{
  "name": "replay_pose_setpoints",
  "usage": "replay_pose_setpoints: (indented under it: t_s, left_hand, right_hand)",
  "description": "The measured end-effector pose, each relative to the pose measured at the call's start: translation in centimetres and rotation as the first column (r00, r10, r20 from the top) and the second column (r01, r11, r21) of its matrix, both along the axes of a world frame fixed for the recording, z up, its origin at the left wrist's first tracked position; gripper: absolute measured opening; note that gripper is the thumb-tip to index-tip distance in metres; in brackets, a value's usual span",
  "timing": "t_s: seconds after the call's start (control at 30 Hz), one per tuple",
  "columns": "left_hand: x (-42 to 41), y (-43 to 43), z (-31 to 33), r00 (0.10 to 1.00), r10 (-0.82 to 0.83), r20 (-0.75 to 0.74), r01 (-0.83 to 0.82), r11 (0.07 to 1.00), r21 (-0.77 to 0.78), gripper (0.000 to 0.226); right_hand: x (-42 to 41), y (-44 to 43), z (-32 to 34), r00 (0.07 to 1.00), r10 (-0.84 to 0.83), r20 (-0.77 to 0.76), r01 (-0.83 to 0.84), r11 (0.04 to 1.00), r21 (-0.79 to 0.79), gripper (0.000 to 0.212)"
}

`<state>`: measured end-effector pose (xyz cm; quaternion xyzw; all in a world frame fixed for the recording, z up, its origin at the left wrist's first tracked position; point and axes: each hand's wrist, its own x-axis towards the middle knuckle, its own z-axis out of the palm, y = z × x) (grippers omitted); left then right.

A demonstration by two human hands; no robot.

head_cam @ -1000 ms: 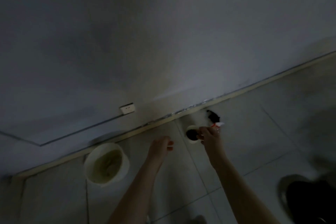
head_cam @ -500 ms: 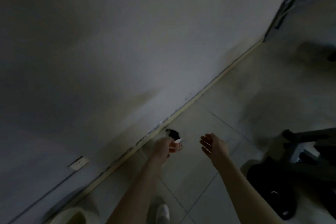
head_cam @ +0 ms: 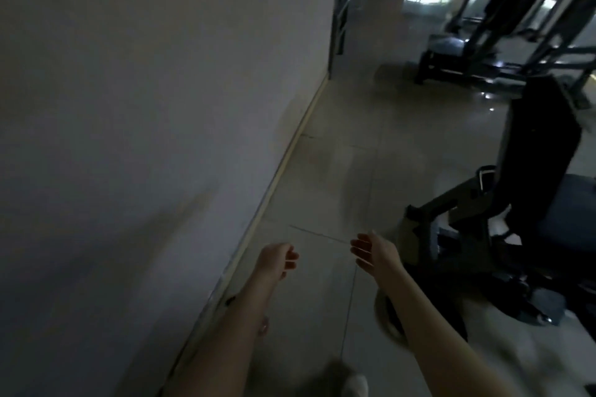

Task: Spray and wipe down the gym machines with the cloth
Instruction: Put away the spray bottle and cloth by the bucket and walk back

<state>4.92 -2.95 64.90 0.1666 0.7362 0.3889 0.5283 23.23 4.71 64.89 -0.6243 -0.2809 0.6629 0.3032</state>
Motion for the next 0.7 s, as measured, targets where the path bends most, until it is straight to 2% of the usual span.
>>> replay_pose_setpoints:
  t_s: [0.13, 0.37, 0.5, 0.7]
  left_hand:
    - [2.0, 7.7, -0.7, 0.991, -0.111, -0.079, 0.113, 0.993, 0.023, 0.025]
    - [5.8, 21.4, -2.2, 0.958, -0.257, -0.130, 0.259, 0.966, 0.001, 0.026]
    - [5.3, 28.3, -2.8, 0.941, -0.315, -0.126, 0.314, 0.949, -0.025, 0.021]
    - [2.5, 42.6, -4.4, 0.920, -0.361, -0.152, 0.362, 0.932, -0.021, 0.019]
  right_hand:
    - [2.4, 6.5, -1.1, 0.999, -0.039, 0.023, 0.039, 0.999, 0.000, 0.032]
    - [5.5, 19.1, -1.6, 0.992, -0.087, 0.088, 0.082, 0.995, 0.059, 0.033]
    - [5.8, 25.1, -2.0, 0.986, -0.121, 0.115, 0.116, 0.992, 0.048, 0.034]
    - [4.7, 37.4, -3.3, 0.953, -0.266, 0.142, 0.261, 0.964, 0.053, 0.028]
